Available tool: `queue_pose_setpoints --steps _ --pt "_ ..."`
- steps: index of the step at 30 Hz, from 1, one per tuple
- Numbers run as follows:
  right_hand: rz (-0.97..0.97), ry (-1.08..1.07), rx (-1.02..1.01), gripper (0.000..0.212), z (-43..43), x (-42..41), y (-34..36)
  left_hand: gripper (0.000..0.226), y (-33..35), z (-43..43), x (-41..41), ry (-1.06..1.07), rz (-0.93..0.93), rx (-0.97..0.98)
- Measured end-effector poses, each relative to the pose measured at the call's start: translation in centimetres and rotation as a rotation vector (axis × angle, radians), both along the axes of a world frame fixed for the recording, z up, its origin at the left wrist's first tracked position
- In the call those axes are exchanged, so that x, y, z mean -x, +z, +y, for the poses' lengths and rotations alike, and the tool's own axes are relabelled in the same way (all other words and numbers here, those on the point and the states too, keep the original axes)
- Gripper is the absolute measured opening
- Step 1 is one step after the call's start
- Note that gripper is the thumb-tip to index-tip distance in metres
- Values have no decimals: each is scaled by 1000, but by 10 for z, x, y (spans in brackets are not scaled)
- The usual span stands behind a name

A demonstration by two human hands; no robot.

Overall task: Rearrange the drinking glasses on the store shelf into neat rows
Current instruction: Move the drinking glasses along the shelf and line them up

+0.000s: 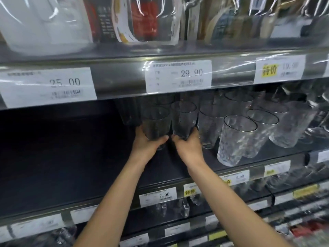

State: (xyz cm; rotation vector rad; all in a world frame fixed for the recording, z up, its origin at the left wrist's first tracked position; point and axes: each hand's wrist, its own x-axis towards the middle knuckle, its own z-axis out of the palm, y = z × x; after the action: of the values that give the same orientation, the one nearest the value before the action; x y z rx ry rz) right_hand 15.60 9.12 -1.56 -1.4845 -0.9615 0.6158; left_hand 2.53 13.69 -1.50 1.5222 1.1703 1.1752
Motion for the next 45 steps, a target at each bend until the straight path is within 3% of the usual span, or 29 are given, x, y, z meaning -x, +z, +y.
queue_pose_setpoints --steps 4,12,17,20,26,30,33,37,45 --pt "81 -53 -11 59 18 -1 -4 68 -7 9 -1 -8 25 -6" --pt "173 -98 -23 76 52 -1 -9 54 -5 11 -3 -3 29 -12" --pt "143 -128 -24 85 57 -3 -12 54 -3 11 1 -22 51 -14" --pt "116 -110 -18 79 53 -4 -13 45 0 10 4 -3 82 -14" --pt "196 33 -52 62 23 -3 -8 47 1 0 22 51 63 -7" --pt "148 143 -63 54 0 9 -1 72 8 -17 53 93 136 -18" --pt "80 263 -45 55 -11 26 6 54 13 -34 82 153 149 -37" --pt "-11 410 -15 62 -13 63 13 78 15 -52 127 263 167 -50" --pt "-113 619 -3 72 -11 170 17 84 19 -90 240 502 155 3"
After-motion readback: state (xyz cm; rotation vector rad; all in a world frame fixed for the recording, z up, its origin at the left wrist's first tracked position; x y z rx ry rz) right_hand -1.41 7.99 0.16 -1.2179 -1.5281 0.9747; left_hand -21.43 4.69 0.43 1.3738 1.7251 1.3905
